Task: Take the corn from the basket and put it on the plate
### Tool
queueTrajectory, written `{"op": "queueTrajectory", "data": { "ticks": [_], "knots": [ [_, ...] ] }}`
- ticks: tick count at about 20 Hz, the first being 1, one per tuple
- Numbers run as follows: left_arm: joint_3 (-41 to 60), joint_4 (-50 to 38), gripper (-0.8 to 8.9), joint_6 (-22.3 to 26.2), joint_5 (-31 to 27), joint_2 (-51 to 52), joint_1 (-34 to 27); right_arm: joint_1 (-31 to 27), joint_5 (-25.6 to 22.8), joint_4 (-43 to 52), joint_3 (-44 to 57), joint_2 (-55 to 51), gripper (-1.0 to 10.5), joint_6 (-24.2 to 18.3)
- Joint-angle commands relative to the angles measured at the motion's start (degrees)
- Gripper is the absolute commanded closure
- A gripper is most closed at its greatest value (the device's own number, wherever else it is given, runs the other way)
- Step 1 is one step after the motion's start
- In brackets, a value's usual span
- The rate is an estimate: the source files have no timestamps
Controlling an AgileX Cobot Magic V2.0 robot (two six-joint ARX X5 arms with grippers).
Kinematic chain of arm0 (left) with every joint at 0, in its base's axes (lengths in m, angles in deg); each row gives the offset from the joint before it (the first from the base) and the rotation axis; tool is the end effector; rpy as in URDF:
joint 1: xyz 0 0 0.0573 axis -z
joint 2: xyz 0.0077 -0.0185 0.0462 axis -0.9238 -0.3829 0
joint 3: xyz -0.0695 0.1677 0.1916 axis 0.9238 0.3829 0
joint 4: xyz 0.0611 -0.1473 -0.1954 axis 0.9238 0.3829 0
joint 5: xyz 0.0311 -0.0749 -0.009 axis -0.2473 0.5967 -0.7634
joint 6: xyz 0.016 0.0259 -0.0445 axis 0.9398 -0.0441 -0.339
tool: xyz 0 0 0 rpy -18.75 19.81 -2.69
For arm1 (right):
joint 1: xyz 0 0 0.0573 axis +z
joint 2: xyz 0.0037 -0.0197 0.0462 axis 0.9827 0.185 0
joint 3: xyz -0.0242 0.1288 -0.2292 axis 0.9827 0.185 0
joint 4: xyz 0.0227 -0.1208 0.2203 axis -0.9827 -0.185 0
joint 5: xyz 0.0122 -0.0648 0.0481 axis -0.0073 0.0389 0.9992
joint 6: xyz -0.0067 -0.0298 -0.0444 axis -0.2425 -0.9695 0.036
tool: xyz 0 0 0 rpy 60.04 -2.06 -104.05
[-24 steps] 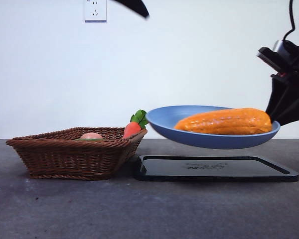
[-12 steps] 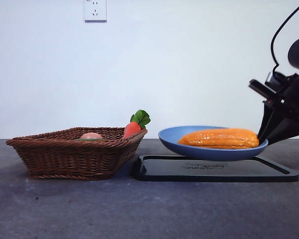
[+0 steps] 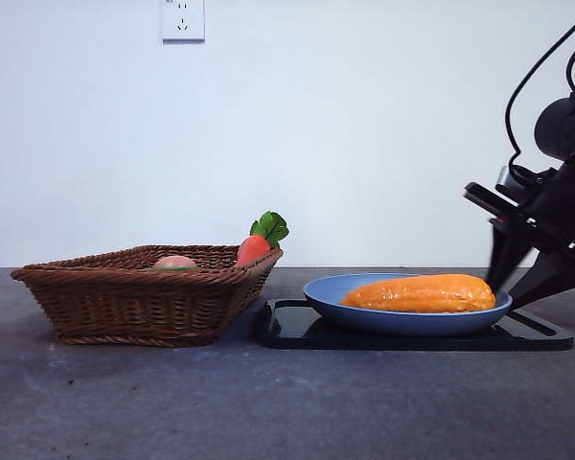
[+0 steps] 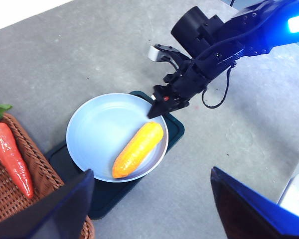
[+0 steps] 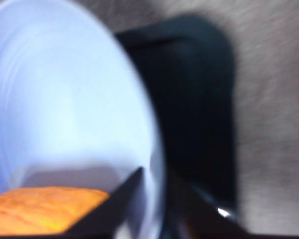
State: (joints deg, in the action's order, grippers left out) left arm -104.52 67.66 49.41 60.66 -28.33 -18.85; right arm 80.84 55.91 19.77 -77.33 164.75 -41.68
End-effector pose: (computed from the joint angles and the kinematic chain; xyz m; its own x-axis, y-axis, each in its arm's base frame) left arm 0.1719 -0.1967 0.4157 0.5314 -0.6647 -0.5251 0.7387 0.6671 -0.0968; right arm 0.3498 0.0241 0.1621 0.3426 0.5274 -0.7775 0.0446 0.8175 0.5742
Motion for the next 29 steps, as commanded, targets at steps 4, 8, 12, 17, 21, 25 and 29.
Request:
{"op": "queueTrajectory", "data": {
  "ticks": [4,8,12,17,21,25,29],
  "knots": [
    [-1.3,0.8,4.32,0.0,0.0,-0.1,0.5,-0.1,-0.8,-0.8,-1.2,-1.9,7.2,-0.3],
    [-1.3,1.2,4.32,0.2,0.0,-0.1,0.5,-2.1,-6.2,-6.7,-1.2,-9.7,7.2,-3.2],
    [-1.3,2.0,4.36,0.7,0.0,-0.2,0.4,-2.2,-5.4,-15.2,-1.2,-21.0,7.2,-8.2],
    [-1.3,5.2,4.50,1.7,0.0,-0.2,-0.9,4.3,-5.8,-23.8,-0.3,-35.5,7.2,-10.8],
    [-1.3,8.4,5.52,2.5,0.0,-0.2,-2.7,11.0,-5.8,-26.8,5.0,-45.8,7.4,-10.7],
    [-1.3,10.5,7.56,2.6,0.0,-0.2,-3.6,16.2,-5.8,-26.3,13.1,-52.7,8.2,-10.0],
    [-1.3,12.6,8.06,2.8,0.0,-0.2,-3.6,16.6,-5.8,-25.2,16.2,-55.5,9.4,-10.1]
  ]
}}
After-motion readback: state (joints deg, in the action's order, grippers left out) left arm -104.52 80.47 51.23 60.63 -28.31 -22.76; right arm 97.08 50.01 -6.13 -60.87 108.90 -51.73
